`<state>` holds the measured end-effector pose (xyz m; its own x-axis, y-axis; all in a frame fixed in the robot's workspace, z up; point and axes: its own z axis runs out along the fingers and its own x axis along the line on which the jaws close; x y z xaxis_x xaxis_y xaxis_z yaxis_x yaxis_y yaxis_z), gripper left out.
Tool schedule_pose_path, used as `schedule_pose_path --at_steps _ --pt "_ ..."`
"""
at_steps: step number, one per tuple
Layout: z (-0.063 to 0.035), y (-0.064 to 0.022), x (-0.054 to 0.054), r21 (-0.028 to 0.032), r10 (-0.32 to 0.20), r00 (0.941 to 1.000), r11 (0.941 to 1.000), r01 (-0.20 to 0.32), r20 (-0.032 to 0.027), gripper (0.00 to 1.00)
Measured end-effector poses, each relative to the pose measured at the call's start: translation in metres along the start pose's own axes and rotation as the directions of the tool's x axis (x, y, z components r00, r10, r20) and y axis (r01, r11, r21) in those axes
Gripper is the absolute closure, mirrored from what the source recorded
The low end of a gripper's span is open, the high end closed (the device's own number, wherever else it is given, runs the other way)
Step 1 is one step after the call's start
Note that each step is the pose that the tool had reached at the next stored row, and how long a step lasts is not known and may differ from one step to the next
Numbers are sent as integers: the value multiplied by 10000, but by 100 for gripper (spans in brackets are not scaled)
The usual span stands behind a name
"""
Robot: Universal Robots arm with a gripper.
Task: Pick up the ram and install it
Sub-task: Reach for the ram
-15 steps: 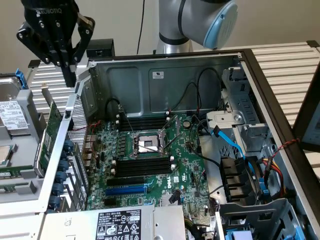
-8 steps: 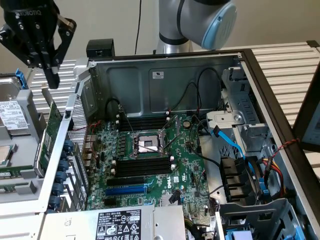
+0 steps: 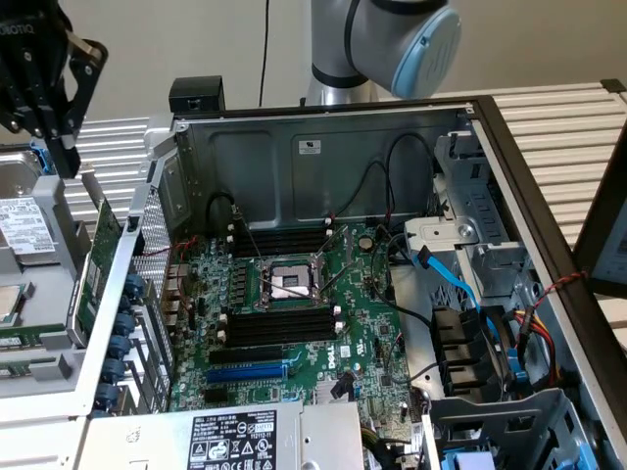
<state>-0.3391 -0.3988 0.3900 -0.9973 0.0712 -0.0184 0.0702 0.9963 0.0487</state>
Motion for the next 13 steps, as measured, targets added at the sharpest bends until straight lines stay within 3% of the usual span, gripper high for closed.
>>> schedule_pose_path --at_steps 13 --pt "0 -42 587 0 0 10000 10000 0 0 90"
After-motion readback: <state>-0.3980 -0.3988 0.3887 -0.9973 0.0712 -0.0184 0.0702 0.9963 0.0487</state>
